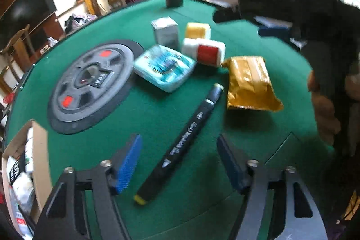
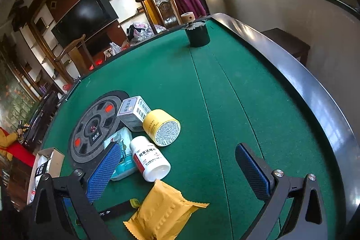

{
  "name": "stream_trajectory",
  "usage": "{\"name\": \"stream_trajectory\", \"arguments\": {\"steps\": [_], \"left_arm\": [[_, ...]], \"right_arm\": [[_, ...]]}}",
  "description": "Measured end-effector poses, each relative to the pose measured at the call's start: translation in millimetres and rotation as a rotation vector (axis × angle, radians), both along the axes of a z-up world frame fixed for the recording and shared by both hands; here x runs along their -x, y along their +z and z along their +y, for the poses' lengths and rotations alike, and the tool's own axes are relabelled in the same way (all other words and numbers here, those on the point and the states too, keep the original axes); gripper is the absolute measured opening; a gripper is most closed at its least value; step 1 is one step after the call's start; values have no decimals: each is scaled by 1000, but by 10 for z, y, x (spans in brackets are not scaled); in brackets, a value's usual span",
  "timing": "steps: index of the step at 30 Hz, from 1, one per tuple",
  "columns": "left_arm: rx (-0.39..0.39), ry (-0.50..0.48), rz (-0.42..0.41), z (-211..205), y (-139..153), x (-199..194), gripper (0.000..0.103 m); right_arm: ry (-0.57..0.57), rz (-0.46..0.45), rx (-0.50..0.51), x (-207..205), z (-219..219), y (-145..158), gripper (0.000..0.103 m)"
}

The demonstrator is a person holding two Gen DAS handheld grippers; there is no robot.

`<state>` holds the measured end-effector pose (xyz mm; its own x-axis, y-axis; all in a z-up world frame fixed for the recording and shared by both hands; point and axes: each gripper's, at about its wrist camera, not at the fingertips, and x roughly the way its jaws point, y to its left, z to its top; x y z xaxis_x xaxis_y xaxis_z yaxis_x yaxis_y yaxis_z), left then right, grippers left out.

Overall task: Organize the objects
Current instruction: 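Grasp the black marker with yellow cap with the left tool, then carry marker toward box with left tool while right tool grasps white medicine bottle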

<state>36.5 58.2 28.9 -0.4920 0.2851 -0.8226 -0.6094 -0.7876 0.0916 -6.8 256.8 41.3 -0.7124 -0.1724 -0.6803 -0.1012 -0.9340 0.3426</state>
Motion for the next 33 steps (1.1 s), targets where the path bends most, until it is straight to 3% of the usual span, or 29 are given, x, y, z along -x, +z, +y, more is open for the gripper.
{"name": "stream_trajectory", "arguments": {"steps": [3, 5, 8, 12, 20, 23, 28, 30, 33], "left_arm": [[-18, -16, -2, 90, -41, -14, 38], [-29, -16, -12, 117, -48, -30, 16], [-46, 22, -31, 78, -43, -52, 14], [-136, 96, -54, -199, 76, -73, 14], [-323, 235, 28, -1113, 571, -436, 14], [-327, 260, 73, -1339, 697, -626, 14], [-348, 259, 110, -1562, 821, -802, 14], [-358, 264, 116, -1619, 826, -817, 14], [-380, 281, 114, -1735, 789, -830, 14]], "right_arm": [[-1, -6, 1, 11, 8, -10, 103], [-4, -8, 1, 19, 17, -15, 103], [-6, -12, 6, 28, 31, -26, 103], [-21, 4, 0, 13, 65, -10, 103], [-15, 17, -62, -1, -22, -24, 103], [-40, 22, -112, -19, -35, 23, 103], [-77, 4, -69, -130, 82, 144, 103], [-46, -12, -70, -133, 60, 176, 103], [44, -63, -154, -71, -128, 183, 103]]}}
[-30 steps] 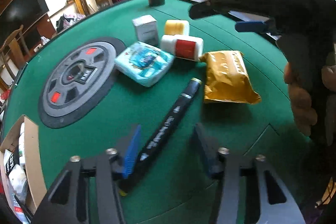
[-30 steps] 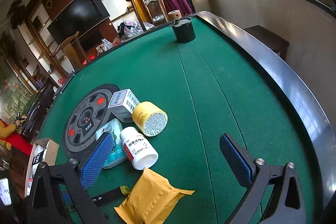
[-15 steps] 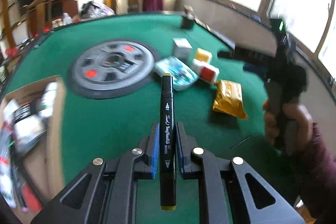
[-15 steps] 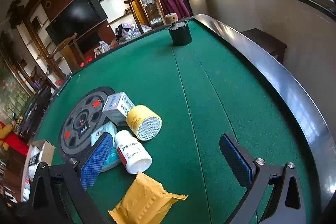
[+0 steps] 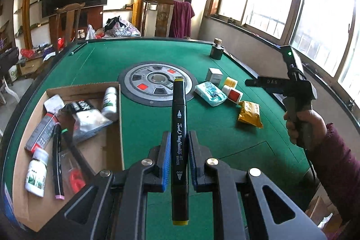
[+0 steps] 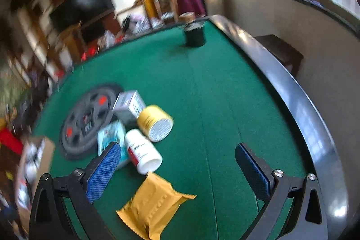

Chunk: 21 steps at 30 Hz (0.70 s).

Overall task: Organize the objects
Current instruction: 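Carry marker toward box with left tool while right tool grasps white medicine bottle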

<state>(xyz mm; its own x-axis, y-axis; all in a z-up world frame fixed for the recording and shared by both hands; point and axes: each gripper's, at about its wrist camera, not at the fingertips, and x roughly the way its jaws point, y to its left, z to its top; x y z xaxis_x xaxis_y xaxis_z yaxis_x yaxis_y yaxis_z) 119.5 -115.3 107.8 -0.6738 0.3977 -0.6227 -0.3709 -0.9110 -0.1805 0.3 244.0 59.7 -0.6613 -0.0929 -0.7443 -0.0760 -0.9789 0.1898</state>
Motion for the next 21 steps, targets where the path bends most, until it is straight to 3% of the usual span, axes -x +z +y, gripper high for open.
{"name": "stream_trajectory", "arguments": {"steps": [4, 6, 7, 8, 11, 17, 18, 19, 21], "left_arm": [[-27, 36, -16, -177, -69, -32, 15], [-40, 53, -23, -273, -97, -59, 15], [-40, 63, -24, -325, -105, -79, 15], [-37, 69, -22, -357, -107, -94, 15], [-34, 88, -19, -456, -106, -145, 15], [-39, 109, -28, -580, -138, -195, 15], [-40, 113, -29, -595, -142, -197, 15], [-42, 119, -30, -614, -145, -201, 15], [-49, 134, -32, -667, -148, -204, 15]], "right_arm": [[123, -36, -142, 45, -367, -17, 102], [146, -66, -279, 105, -545, -85, 101], [147, -80, -360, 142, -625, -145, 95], [156, -99, -419, 189, -686, -213, 83], [200, -164, -420, 309, -735, -360, 62], [245, -174, -420, 459, -804, -400, 56], [246, -186, -410, 487, -792, -418, 51], [253, -197, -387, 496, -804, -426, 39], [254, -218, -329, 503, -748, -410, 37]]}}
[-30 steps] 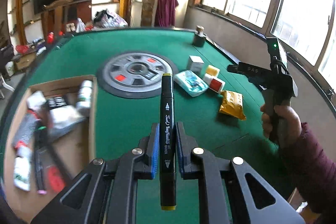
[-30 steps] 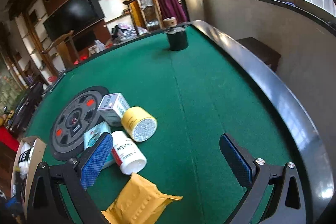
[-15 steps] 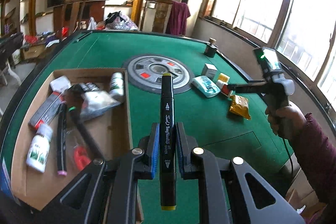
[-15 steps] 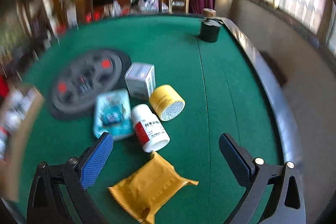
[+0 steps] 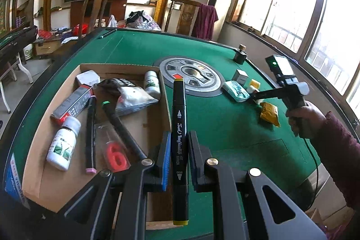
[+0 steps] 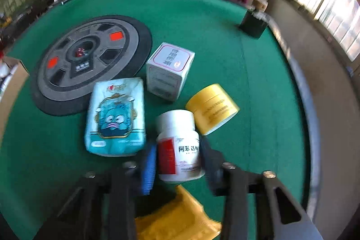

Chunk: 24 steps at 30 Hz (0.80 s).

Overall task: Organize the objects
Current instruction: 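Carry marker toward box with left tool while right tool grasps white medicine bottle, then lower marker and medicine bottle into the box and open both tools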

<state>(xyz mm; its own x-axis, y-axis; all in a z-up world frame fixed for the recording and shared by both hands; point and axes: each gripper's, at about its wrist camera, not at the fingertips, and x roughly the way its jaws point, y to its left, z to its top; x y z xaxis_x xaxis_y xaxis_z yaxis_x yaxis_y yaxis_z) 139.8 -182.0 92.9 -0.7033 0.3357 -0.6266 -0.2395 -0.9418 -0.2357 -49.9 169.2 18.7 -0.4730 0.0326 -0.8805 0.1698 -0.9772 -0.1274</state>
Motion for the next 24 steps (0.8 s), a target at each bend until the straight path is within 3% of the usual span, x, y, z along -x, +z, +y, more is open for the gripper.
{"name": "stream_trajectory", "arguments": {"steps": [7, 12, 15, 20, 24], "left_arm": [[-1, 57, -13, -220, -29, 8, 15], [13, 107, -53, -393, -124, -5, 15], [29, 130, -85, -456, -206, -16, 15], [31, 161, -132, -535, -325, -22, 15], [22, 179, -170, -571, -397, 42, 15]], "right_arm": [[-68, 0, 205, -212, 162, 183, 37], [-2, 3, 422, -494, 39, 465, 38], [101, -23, 528, -630, -296, 579, 38], [274, -97, 623, -861, -1089, 608, 38], [388, -156, 610, -964, -1808, 526, 38]]}}
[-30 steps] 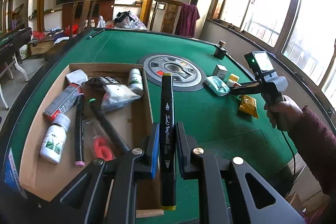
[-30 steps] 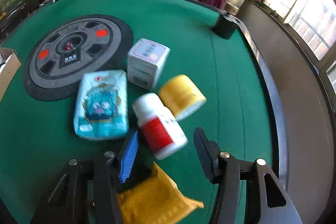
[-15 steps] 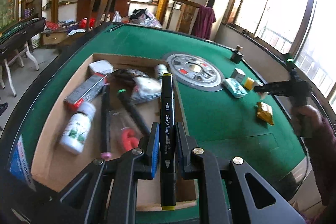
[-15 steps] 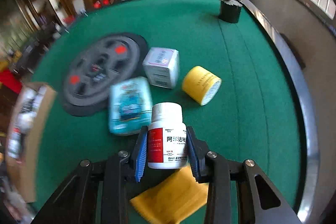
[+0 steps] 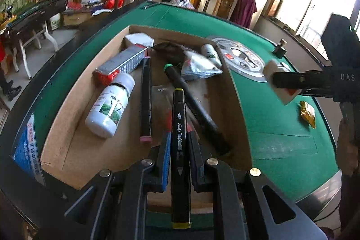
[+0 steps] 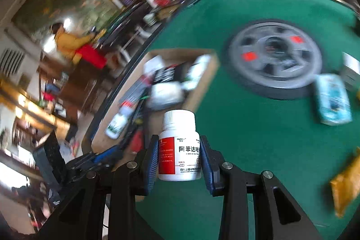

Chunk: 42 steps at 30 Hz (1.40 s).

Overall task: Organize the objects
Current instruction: 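Lower marker and medicine bottle into the box and open both tools, then raise both open tools and move them back toward the pile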

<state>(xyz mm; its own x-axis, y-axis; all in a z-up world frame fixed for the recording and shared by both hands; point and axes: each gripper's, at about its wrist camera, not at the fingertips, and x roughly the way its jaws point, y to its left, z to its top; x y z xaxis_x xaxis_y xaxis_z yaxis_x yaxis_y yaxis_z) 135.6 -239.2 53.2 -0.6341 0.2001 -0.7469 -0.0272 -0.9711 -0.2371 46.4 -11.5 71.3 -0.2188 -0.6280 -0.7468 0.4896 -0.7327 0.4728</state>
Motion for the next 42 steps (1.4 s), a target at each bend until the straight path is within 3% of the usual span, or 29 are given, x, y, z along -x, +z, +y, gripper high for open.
{"name": "stream_trajectory", "arguments": {"steps": [6, 9, 15, 19, 25, 30, 37, 42], "left_arm": [[-21, 32, -49, -36, -100, 148, 15], [24, 65, -47, -53, -84, 213, 15], [-11, 74, -45, -152, -107, 208, 23], [-111, 82, -49, -278, -91, 144, 57], [-121, 101, 17, -365, 146, -25, 82], [-131, 101, 48, -383, 246, -86, 87], [-90, 85, 40, -257, 354, -82, 87], [-42, 24, 114, -48, 673, -118, 87]], "right_arm": [[67, -11, -91, 0, -704, -206, 38], [73, 17, -197, 36, -973, -292, 38], [83, 39, -336, 139, -1131, -455, 38], [75, 45, -351, 210, -1166, -468, 38], [75, 42, -386, 277, -1221, -545, 38], [71, 73, -329, 180, -1103, -336, 41], [-26, 212, -263, 26, -537, 125, 70], [-147, 260, -364, 174, 273, 370, 71]]}}
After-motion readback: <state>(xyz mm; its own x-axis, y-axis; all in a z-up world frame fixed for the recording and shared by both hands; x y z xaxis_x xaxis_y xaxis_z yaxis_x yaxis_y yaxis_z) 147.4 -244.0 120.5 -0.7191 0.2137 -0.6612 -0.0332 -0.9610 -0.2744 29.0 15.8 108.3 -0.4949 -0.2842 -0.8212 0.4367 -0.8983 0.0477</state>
